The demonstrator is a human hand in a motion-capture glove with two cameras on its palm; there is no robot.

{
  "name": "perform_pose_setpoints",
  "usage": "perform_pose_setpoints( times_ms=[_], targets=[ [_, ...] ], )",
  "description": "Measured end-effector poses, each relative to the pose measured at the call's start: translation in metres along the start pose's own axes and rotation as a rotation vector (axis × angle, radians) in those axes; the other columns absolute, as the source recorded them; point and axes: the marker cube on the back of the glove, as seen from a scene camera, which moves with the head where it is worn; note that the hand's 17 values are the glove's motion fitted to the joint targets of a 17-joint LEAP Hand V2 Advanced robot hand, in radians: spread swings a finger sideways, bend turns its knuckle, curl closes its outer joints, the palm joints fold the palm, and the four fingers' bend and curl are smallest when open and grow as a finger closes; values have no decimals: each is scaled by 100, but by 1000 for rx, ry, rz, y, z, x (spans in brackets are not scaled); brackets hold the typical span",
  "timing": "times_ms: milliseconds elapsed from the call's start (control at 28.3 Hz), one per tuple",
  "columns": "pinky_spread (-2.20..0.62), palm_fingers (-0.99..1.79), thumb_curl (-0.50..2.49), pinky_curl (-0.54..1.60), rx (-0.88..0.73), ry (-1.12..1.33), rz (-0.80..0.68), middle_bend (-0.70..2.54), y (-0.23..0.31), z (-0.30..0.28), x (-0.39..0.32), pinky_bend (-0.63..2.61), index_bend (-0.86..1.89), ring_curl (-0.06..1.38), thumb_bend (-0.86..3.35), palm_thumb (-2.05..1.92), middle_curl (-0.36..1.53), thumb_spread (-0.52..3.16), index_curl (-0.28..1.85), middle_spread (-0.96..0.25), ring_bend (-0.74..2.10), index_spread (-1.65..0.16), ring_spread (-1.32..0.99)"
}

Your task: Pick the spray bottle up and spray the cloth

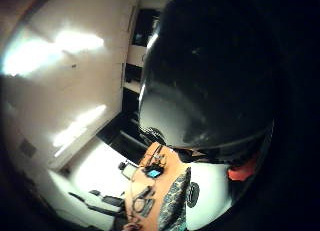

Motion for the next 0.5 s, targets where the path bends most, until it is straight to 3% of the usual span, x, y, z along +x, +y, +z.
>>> perform_pose_setpoints(
  times_ms=[212,495],
  targets=[
    [-26,147,54,39,99,22,-115,46,-12,-9,-5,50,19,45,-4,92,48,69,43,-20,64,-28,-21],
    [-31,144,59,42,-19,71,-348,52,0,-20,-24,54,22,47,-3,92,51,63,47,-20,68,-28,-21]
  ],
)
